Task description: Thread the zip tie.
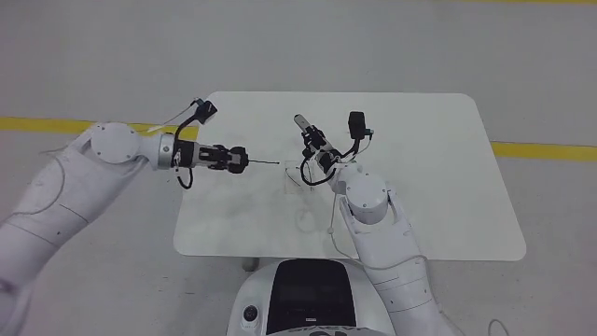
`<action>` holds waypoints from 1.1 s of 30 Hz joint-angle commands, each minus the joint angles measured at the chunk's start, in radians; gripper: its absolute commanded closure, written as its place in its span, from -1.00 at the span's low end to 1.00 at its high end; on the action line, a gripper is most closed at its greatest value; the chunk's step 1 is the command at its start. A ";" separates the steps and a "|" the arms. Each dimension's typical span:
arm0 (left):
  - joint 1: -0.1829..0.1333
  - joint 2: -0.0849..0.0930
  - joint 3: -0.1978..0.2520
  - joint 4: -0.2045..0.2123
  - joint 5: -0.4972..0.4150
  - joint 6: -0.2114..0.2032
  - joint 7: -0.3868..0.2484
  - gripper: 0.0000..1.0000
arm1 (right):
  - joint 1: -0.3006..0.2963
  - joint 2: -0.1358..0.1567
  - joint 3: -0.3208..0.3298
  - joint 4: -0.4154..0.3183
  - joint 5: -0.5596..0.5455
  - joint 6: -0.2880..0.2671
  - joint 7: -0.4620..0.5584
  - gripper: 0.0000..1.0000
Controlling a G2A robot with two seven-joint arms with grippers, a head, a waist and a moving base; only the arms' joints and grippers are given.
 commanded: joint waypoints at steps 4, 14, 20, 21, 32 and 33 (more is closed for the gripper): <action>0.048 -0.040 -0.095 0.073 -0.058 0.000 -0.139 1.00 | 0.000 0.000 0.000 0.000 0.000 0.000 0.000 -1.00; 0.068 -0.064 -0.130 0.110 -0.064 0.007 -0.145 1.00 | -0.004 0.006 -0.011 -0.003 -0.003 -0.050 0.044 -1.00; 0.078 -0.082 -0.120 0.156 -0.176 0.015 -0.204 1.00 | -0.001 0.029 0.000 0.005 0.001 -0.159 0.190 -1.00; 0.077 -0.086 -0.119 0.168 -0.199 0.012 -0.218 1.00 | 0.001 0.031 0.001 0.010 0.015 -0.170 0.210 -1.00; 0.062 -0.106 -0.088 0.221 -0.296 0.000 -0.247 1.00 | 0.023 0.042 0.015 0.047 0.092 -0.210 0.291 -1.00; 0.062 -0.106 -0.088 0.221 -0.296 0.000 -0.247 1.00 | 0.023 0.042 0.015 0.047 0.092 -0.210 0.291 -1.00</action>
